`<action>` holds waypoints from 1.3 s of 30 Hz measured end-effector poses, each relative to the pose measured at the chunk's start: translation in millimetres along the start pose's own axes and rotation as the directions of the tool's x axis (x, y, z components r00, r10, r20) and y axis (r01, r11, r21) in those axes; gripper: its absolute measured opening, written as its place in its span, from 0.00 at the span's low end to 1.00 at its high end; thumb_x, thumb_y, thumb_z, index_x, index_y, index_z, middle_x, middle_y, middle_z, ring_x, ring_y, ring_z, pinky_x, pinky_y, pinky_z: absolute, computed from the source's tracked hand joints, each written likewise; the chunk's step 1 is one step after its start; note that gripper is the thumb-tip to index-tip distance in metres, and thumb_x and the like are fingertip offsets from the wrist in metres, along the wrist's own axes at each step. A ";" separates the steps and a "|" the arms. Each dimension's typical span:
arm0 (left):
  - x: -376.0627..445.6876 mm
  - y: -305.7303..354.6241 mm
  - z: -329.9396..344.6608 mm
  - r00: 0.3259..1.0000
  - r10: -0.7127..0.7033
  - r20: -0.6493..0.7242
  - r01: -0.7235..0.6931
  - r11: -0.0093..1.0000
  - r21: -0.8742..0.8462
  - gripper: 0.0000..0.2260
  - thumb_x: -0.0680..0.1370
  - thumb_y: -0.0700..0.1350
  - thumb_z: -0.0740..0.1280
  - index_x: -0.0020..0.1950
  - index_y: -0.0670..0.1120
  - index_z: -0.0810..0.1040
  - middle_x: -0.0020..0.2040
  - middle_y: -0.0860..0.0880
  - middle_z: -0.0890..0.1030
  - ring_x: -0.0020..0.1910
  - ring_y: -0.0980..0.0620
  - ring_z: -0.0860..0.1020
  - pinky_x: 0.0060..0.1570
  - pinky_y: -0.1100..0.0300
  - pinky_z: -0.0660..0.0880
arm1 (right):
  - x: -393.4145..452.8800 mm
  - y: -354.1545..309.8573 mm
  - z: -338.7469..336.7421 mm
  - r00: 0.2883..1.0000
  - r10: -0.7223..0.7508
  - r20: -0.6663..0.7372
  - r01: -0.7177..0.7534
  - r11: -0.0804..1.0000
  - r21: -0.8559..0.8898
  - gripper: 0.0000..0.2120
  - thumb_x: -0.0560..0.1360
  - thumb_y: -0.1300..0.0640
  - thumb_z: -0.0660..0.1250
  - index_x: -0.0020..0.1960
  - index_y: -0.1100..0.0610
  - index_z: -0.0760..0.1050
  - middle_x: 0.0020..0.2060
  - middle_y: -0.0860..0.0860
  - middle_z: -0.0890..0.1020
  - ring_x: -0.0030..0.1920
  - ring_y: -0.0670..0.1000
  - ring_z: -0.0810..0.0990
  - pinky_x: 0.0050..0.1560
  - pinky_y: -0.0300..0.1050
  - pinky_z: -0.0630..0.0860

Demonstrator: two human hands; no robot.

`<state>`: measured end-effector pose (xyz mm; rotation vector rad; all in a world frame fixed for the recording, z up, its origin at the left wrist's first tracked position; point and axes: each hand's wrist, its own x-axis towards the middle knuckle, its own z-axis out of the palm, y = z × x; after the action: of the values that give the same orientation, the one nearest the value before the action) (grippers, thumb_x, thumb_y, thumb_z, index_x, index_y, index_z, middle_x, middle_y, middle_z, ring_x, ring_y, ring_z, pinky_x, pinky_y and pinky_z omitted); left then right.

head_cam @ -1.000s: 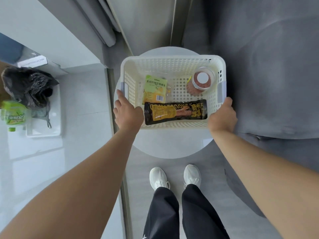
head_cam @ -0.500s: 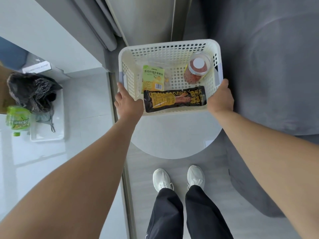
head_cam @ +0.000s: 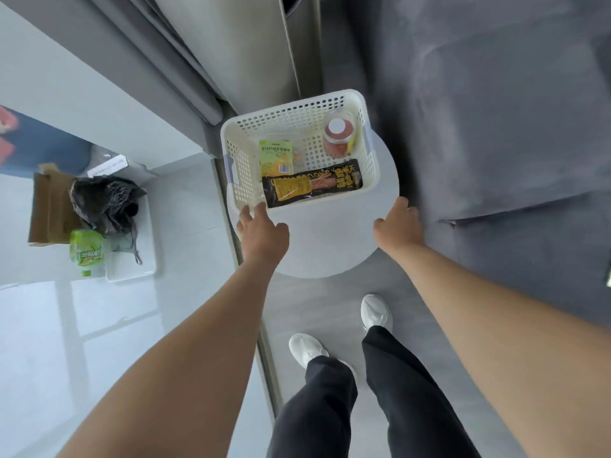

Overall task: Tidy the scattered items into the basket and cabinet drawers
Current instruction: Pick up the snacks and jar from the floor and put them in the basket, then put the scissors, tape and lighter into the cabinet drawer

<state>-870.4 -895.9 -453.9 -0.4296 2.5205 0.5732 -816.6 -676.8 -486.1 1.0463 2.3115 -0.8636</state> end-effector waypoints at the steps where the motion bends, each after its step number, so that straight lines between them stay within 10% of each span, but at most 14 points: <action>1: -12.6 6.9 0.0 1.000 0.024 0.008 -0.024 0.999 0.024 0.28 0.77 0.42 0.61 0.77 0.46 0.61 0.79 0.43 0.56 0.76 0.41 0.56 0.70 0.46 0.62 | -10.4 7.6 -5.3 1.000 0.017 0.003 -0.017 1.000 0.023 0.19 0.77 0.58 0.60 0.66 0.62 0.62 0.63 0.63 0.69 0.56 0.63 0.74 0.47 0.49 0.72; 20: -247.0 50.8 110.8 0.664 0.582 0.469 -0.746 0.562 0.357 0.21 0.77 0.41 0.60 0.71 0.44 0.69 0.68 0.43 0.70 0.68 0.43 0.64 0.64 0.51 0.69 | -236.8 253.9 -22.4 0.843 0.530 -0.088 -0.425 0.759 0.494 0.22 0.77 0.58 0.59 0.70 0.61 0.62 0.64 0.62 0.70 0.62 0.65 0.74 0.49 0.50 0.71; 31: -551.2 62.0 292.0 0.251 0.587 0.770 -0.962 0.066 0.264 0.19 0.78 0.44 0.61 0.69 0.45 0.72 0.65 0.42 0.73 0.66 0.42 0.69 0.54 0.57 0.68 | -452.4 524.0 -27.0 0.573 0.818 0.047 -0.506 0.309 0.805 0.17 0.76 0.60 0.58 0.64 0.61 0.63 0.58 0.59 0.71 0.54 0.61 0.75 0.37 0.46 0.68; 39: -767.1 16.5 412.7 -0.077 0.450 0.890 -0.973 -0.230 0.032 0.19 0.80 0.44 0.60 0.72 0.46 0.70 0.68 0.43 0.72 0.67 0.44 0.70 0.53 0.60 0.67 | -597.1 693.1 1.5 0.337 0.935 0.114 -0.429 0.044 0.902 0.18 0.76 0.60 0.60 0.64 0.63 0.63 0.60 0.62 0.73 0.61 0.64 0.74 0.52 0.50 0.71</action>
<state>-80.3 -543.6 -350.9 1.8242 1.5780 -0.1406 87.6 -616.7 -360.1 2.9175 0.9497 -1.2835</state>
